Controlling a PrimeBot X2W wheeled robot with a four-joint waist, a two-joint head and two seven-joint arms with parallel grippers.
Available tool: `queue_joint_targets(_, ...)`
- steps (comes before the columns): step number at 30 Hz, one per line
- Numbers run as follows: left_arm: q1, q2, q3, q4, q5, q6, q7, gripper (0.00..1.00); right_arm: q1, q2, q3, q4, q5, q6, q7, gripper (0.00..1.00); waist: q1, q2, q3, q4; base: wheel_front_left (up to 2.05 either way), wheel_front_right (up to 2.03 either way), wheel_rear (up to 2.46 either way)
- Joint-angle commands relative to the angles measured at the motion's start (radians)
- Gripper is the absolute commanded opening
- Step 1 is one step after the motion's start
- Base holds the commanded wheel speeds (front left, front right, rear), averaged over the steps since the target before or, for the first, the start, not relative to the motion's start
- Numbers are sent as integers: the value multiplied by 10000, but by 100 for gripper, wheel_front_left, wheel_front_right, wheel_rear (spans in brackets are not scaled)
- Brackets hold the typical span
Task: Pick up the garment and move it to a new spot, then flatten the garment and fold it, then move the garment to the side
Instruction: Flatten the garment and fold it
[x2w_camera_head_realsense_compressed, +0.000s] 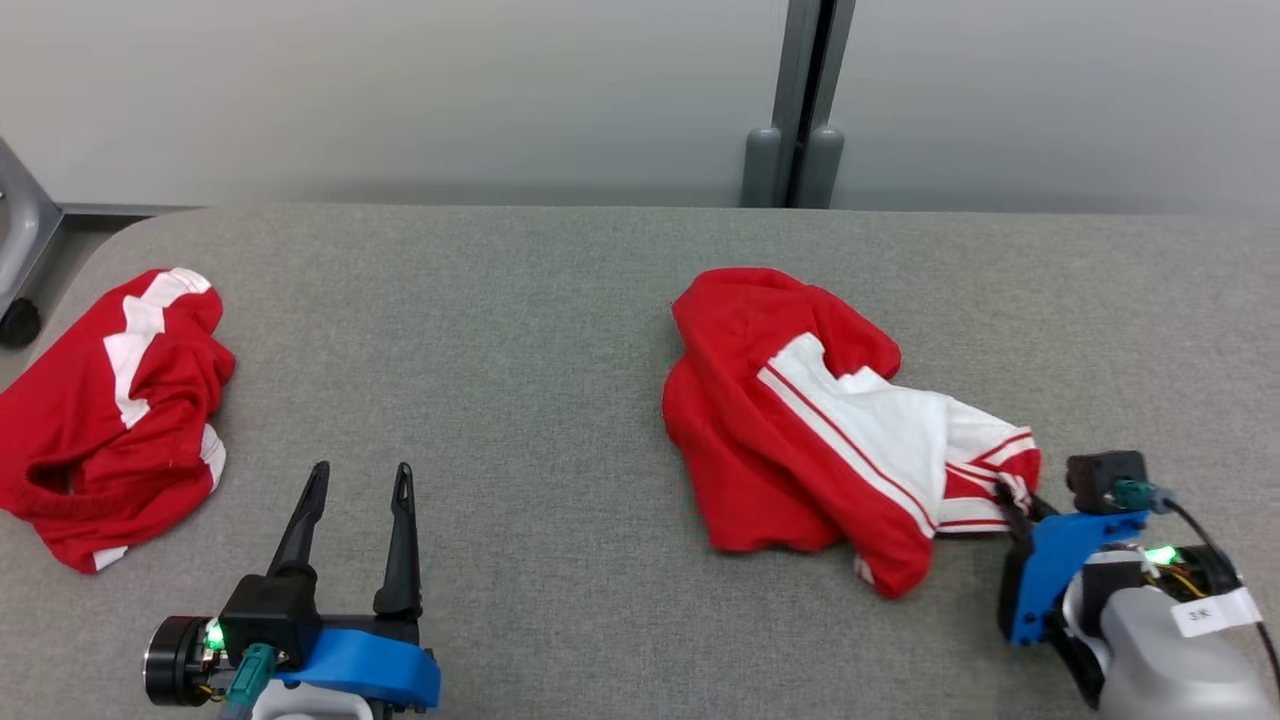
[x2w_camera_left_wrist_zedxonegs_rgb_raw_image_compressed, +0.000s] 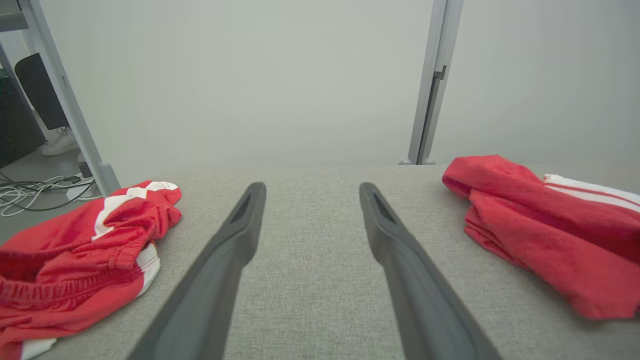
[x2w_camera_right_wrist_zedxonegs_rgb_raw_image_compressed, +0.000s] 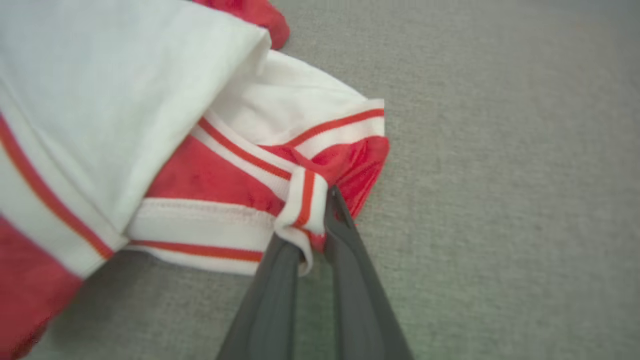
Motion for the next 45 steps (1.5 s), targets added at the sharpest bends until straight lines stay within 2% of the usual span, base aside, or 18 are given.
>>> queue_joint_targets(1, 65, -6, 33, 0, 23, -16, -30, 100, 144, -252, -82, -25, 92, -11, -154, 0, -1, -1, -147, -118, 0, 0, 0)
queue_joint_targets(7, 306, -7, 53, -34, 36, -46, -29, 100, 280, -1617, -715, -476, 366, -10, -469, 0, -1, -1, -462, -276, 0, 0, 0)
queue_joint_targets(13, 371, -5, 106, -107, 15, -60, -29, 100, 472, -2077, -1533, -2113, -170, -7, -472, 0, -1, -1, -520, -325, 0, 0, 0)
queue_joint_targets(18, 407, -3, 136, -102, -29, -58, -30, 100, 798, -1439, -1857, -3827, -798, -7, -475, 0, -1, -1, -606, -280, 0, 0, 0)
queue_joint_targets(23, 402, -7, 142, -104, -92, -57, -30, 100, 986, -545, -1468, -5076, -1313, -7, -475, 0, -1, -1, -720, -129, 0, 0, 0)
queue_joint_targets(29, 418, -5, 71, -122, -146, -61, -29, 100, 776, 434, -122, -5701, -1417, -7, -476, 0, -1, -1, -781, 193, 0, 0, 0)
queue_joint_targets(36, 296, -7, 3, -122, -264, -27, -30, 100, 423, 1136, 1223, -5649, -1014, -7, -476, 0, -1, -1, -623, 584, 0, 0, 0)
queue_joint_targets(42, 126, -9, -112, -117, -355, 19, -29, 100, 45, 1447, 2487, -5677, -349, -7, -476, 0, -1, -1, -411, 951, 0, 0, 0)
queue_joint_targets(45, 92, -4, -188, -82, -408, 39, -29, 100, -47, 1482, 3416, -6113, 457, -5, -478, 0, -1, -1, -337, 1077, 0, 0, 0)
